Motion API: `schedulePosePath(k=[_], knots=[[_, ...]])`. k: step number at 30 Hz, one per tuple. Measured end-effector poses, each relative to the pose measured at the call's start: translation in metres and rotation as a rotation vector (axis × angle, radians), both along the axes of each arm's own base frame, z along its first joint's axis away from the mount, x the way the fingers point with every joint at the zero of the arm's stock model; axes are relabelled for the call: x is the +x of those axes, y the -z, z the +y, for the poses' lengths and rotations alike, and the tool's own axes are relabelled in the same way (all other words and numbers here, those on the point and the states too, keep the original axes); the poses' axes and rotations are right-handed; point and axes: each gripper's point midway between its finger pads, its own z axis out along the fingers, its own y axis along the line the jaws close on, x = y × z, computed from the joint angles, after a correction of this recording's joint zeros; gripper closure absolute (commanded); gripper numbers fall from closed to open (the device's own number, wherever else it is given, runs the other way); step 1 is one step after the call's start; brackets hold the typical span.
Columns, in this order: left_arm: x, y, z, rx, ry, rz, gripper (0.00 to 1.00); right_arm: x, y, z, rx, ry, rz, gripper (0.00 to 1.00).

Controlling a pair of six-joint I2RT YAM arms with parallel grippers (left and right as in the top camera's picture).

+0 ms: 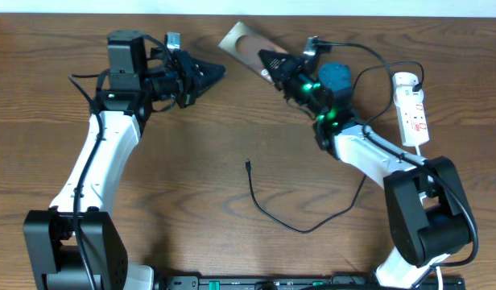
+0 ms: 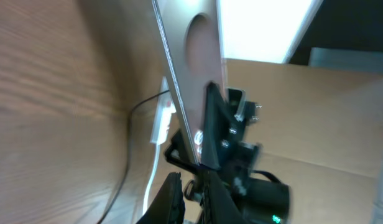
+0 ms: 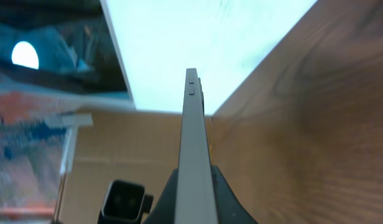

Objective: Plug charger to phone and switch on socket
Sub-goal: 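Open the left gripper and release the phone to the right gripper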

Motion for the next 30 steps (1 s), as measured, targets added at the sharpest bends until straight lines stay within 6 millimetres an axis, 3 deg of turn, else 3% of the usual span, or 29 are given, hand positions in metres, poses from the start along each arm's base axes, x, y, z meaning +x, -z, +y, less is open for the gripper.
schedulePosePath(k=[5,10,29,30], knots=[[0.007,-0.038,0.003,-0.104,0.025,-0.096,0.93,0.012,0.001,-0.023,0.005,0.056,0.008,0.99],[0.003,-0.063,-0.001,-0.188,0.062,-0.103,0.93,0.011,0.002,-0.023,0.005,0.055,0.014,0.98],[-0.003,-0.068,-0.004,-0.252,0.087,-0.004,0.93,0.011,0.006,-0.022,-0.001,0.054,0.032,0.98],[-0.003,-0.068,-0.004,-0.252,0.087,-0.004,0.70,0.011,0.006,-0.022,-0.001,0.054,0.032,0.99]])
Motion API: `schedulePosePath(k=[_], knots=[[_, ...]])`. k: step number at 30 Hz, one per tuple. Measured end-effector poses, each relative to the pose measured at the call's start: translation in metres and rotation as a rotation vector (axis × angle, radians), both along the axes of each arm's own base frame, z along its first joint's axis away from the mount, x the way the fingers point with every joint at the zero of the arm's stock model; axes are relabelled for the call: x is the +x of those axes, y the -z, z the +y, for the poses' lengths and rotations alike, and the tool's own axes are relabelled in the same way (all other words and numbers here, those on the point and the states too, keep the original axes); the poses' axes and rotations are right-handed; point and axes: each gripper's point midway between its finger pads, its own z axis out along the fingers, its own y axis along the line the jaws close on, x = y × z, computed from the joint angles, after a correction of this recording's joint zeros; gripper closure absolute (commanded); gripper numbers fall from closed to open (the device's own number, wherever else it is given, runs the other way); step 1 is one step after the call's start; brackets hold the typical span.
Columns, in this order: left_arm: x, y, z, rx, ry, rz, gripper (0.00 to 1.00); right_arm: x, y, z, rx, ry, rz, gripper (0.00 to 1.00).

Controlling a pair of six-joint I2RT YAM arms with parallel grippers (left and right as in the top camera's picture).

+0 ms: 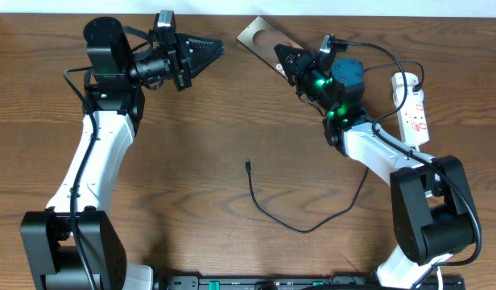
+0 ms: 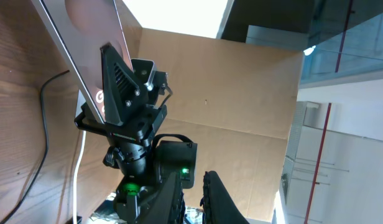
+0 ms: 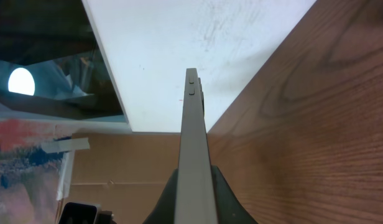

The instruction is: Plug charger to phone and switch on socket

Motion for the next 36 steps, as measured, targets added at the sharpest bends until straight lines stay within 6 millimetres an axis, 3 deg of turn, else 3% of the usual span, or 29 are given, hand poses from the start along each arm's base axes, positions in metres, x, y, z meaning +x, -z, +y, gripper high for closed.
schedulePosePath(k=[2,3,5,6,7,8,36], knots=[[0.0000,-0.0002,0.0000,0.001,0.000,-0.004,0.33,0.0000,0.0000,0.0000,0.000,0.000,0.000,0.98],[0.0000,-0.0002,0.0000,0.000,0.000,-0.001,0.23,0.0000,0.0000,0.0000,0.000,0.000,0.000,0.99],[-0.0001,-0.0001,0.0000,0.000,0.000,0.000,0.10,0.0000,0.0001,0.0000,0.000,0.000,0.000,0.98],[-0.0001,-0.0001,0.0000,0.000,0.000,0.000,0.11,0.0000,0.0001,0.0000,0.000,0.000,0.000,0.98],[-0.0001,-0.0001,0.0000,-0.001,0.000,0.001,0.42,0.0000,0.0001,0.0000,0.000,0.000,0.000,0.98],[-0.0001,0.0000,0.0000,-0.002,0.000,0.004,0.92,0.0000,0.0000,0.0000,0.000,0.000,0.000,0.99],[-0.0005,-0.0001,-0.0002,-0.008,0.002,0.021,0.93,-0.0014,0.0008,0.0016,0.000,-0.012,0.004,0.99]])
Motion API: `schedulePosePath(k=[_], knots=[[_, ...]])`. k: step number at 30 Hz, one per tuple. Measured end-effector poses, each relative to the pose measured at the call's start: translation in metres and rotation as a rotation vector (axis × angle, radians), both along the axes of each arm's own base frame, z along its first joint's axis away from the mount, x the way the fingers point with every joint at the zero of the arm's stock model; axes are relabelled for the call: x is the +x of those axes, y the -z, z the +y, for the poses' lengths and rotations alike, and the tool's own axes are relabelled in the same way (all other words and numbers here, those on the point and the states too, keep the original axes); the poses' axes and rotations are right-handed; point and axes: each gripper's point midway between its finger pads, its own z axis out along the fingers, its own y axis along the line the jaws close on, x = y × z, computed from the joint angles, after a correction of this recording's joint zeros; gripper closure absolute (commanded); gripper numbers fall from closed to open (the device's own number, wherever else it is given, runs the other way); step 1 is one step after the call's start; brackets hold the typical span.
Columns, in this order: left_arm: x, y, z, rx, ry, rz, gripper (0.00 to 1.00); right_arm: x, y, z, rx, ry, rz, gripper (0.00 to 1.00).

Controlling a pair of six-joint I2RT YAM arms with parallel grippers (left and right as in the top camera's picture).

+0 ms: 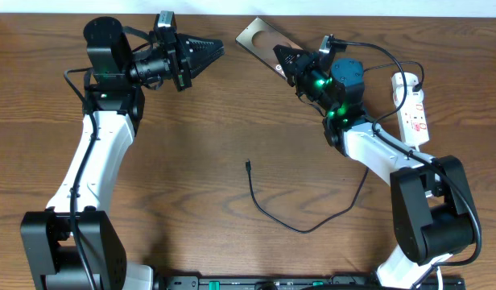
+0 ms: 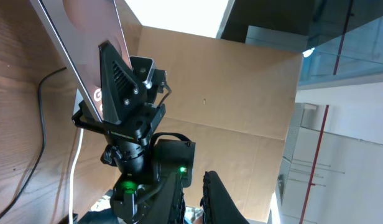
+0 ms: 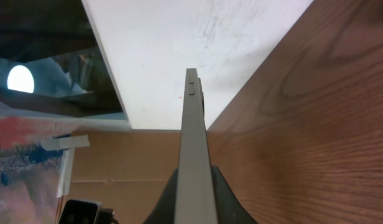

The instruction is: Plug charger to phone and switch on socket

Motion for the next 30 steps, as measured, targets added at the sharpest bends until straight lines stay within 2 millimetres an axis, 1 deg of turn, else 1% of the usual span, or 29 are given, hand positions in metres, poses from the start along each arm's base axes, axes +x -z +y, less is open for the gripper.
schedulePosePath(k=[7,8,9,10,11,14,16,17,18,19,30], knots=[[0.0000,0.0001,0.0000,0.000,0.000,0.000,0.93,0.0000,0.0000,0.0000,0.000,0.000,0.000,0.98],[0.0001,0.0001,0.0000,0.000,0.000,0.000,0.87,-0.0001,0.0000,0.0002,0.000,0.000,0.000,0.98],[0.0001,0.0000,0.0000,0.000,0.000,0.000,0.63,-0.0001,0.0000,0.0002,0.000,0.000,0.000,0.98],[0.0001,0.0000,0.0000,0.001,-0.001,-0.001,0.41,-0.0001,0.0000,0.0002,0.000,0.000,0.000,0.98],[0.0001,-0.0001,0.0000,0.000,-0.001,-0.002,0.26,-0.0001,0.0001,0.0002,0.000,-0.001,0.000,0.99],[0.0001,0.0000,0.0000,0.000,-0.001,0.000,0.11,-0.0004,0.0001,0.0007,0.000,-0.002,0.000,0.98],[0.0001,0.0000,0.0000,0.000,0.000,0.001,0.09,-0.0006,0.0001,0.0009,0.000,-0.004,0.000,0.99],[0.0001,0.0000,0.0000,-0.001,-0.001,0.002,0.16,-0.0006,0.0001,0.0009,0.000,-0.004,0.000,0.99],[0.0001,0.0001,0.0000,-0.002,-0.001,0.007,0.66,-0.0006,0.0001,0.0010,0.000,-0.004,0.000,0.99],[0.0002,0.0003,0.0001,-0.003,-0.002,0.011,0.93,-0.0006,0.0000,0.0010,0.000,-0.004,0.000,0.98],[0.0016,0.0025,0.0007,0.010,-0.011,-0.006,0.93,-0.0007,0.0001,0.0010,0.000,-0.005,0.000,0.99]])
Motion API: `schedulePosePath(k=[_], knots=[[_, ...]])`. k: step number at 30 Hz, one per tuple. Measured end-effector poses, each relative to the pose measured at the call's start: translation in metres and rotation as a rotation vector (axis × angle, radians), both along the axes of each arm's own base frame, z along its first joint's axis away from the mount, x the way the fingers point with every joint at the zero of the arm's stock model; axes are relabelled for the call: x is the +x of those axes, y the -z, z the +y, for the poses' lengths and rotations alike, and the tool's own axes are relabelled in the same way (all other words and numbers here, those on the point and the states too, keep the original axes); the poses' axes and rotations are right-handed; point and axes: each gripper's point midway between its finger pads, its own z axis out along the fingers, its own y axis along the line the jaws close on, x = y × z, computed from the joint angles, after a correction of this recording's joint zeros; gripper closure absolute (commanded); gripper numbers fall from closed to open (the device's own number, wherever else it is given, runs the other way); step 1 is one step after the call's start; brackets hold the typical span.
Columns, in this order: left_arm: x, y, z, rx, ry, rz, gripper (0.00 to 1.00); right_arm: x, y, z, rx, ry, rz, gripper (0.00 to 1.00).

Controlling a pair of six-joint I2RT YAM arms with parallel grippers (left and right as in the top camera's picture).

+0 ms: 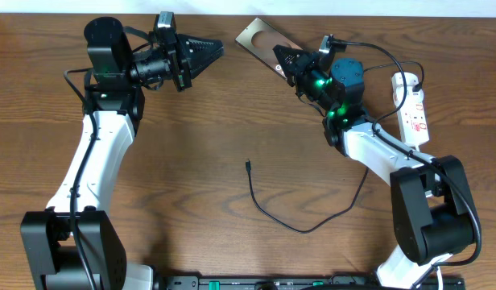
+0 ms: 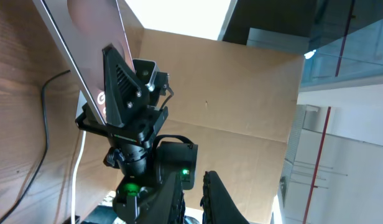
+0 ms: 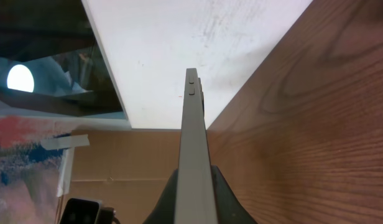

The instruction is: Plug charger to phone and switch on socket

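My right gripper (image 1: 285, 59) is shut on the lower end of a grey phone (image 1: 257, 35), held up and tilted near the table's far edge. The right wrist view shows the phone (image 3: 194, 137) edge-on between the fingers (image 3: 170, 198). My left gripper (image 1: 214, 51) hangs shut on nothing to the phone's left, pointing at it. In the left wrist view the phone (image 2: 72, 53) and the right gripper (image 2: 125, 87) face my shut left gripper (image 2: 193, 190). The black charger cable's plug end (image 1: 247, 166) lies free mid-table. A white socket strip (image 1: 412, 109) lies at the right.
The black cable (image 1: 300, 228) loops across the table's middle toward the right arm. A white lead (image 1: 369, 68) and a black one run from the strip past the right arm's teal joint (image 1: 347, 77). Both arm bases stand at the near edge.
Nothing has visibly moved on the table. Only the left wrist view has shifted very slightly.
At first my left gripper was close to the phone, which my right gripper held lower and nearer the table's middle. A second later the left gripper stood farther back and left, and the phone nearer the far edge. Both arms have stayed there since.
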Motion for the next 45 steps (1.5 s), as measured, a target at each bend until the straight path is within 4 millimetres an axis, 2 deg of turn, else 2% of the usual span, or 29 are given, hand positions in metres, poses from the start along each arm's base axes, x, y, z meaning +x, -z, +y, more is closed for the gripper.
schedulePosePath(k=[15,22,23,27,28,32,35,40,45], knots=[[0.003,0.000,0.001,0.024,-0.015,-0.052,0.93,0.000,0.005,0.000,-0.008,0.000,0.020,0.99],[0.001,0.002,-0.004,0.034,-0.001,-0.065,0.92,0.000,0.005,0.000,-0.009,0.000,0.019,0.99],[0.000,0.005,-0.004,0.041,-0.001,-0.064,0.87,0.000,0.005,0.000,-0.008,-0.001,0.019,0.99],[-0.004,0.026,-0.005,0.086,0.006,-0.010,0.47,-0.001,0.005,0.000,-0.008,-0.005,0.018,0.99],[-0.005,0.034,-0.005,0.102,0.004,0.014,0.43,-0.001,0.005,0.001,-0.008,-0.007,0.018,0.99],[-0.014,0.061,-0.003,0.165,0.009,0.081,0.43,-0.002,0.005,0.001,-0.008,-0.012,0.019,0.99],[-0.018,0.071,-0.003,0.201,0.031,0.049,0.43,-0.002,0.005,0.002,-0.008,-0.014,0.019,0.99],[-0.013,0.085,-0.004,0.220,0.059,0.002,0.49,-0.004,0.005,0.005,0.003,-0.028,0.029,0.99],[-0.002,0.098,-0.007,0.206,0.091,-0.048,0.55,-0.013,0.003,0.022,0.053,-0.063,0.066,0.99]])
